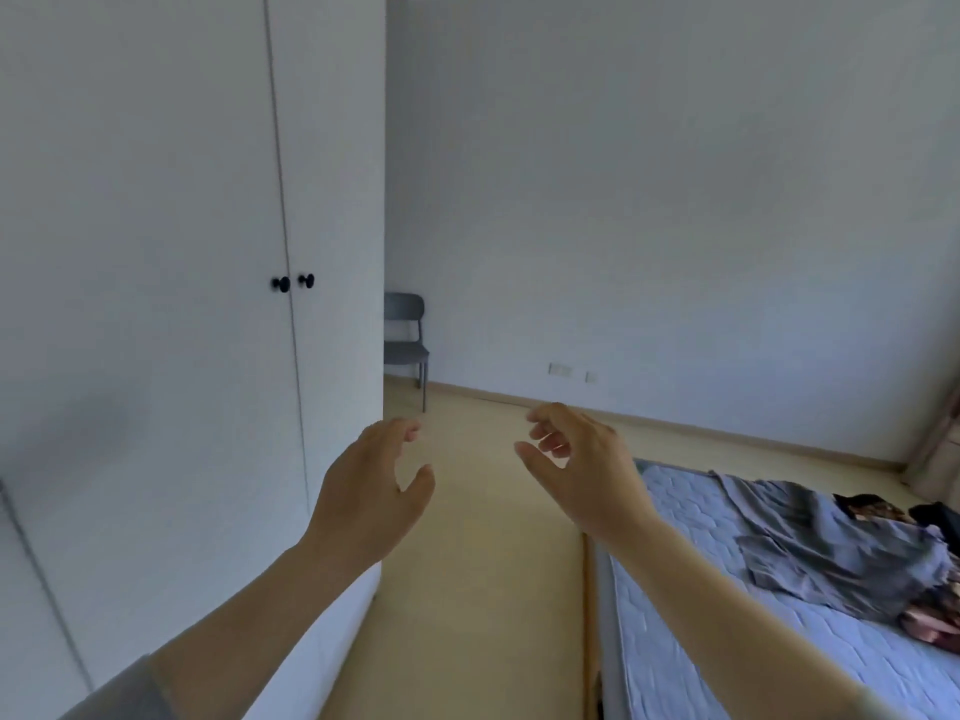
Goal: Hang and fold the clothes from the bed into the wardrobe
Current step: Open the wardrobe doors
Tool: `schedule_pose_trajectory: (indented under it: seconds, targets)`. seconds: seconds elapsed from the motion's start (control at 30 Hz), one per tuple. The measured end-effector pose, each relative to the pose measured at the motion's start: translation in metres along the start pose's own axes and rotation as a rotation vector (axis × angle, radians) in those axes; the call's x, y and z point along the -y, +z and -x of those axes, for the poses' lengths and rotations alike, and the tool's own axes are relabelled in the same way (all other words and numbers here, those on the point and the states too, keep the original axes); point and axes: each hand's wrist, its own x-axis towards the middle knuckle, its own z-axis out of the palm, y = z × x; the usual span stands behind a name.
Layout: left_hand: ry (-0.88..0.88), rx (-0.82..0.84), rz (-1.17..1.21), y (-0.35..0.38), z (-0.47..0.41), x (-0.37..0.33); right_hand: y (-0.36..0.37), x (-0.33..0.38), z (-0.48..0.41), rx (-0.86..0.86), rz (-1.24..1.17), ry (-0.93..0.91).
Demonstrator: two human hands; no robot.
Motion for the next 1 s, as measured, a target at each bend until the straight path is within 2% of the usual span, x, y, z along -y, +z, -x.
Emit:
schedule_pose_trajectory:
  seconds: [0.37,0.7,1.0]
  targets:
    - [-0.209,-0.114,-0.144,-0.005,-0.066,0.077,0.108,-0.012,-0.112,0.205,-0.2,-0.139]
    - [-0.371,-0.358,-0.29,0.015,-0.134,0.085,0.158,-0.049,-0.233,0.324,-0.357,-0.342]
    - [-0.458,-0.541,-0.453,0.0,-0.175,0.094,0.208,-0.037,-0.309,0.411,-0.471,-0.53]
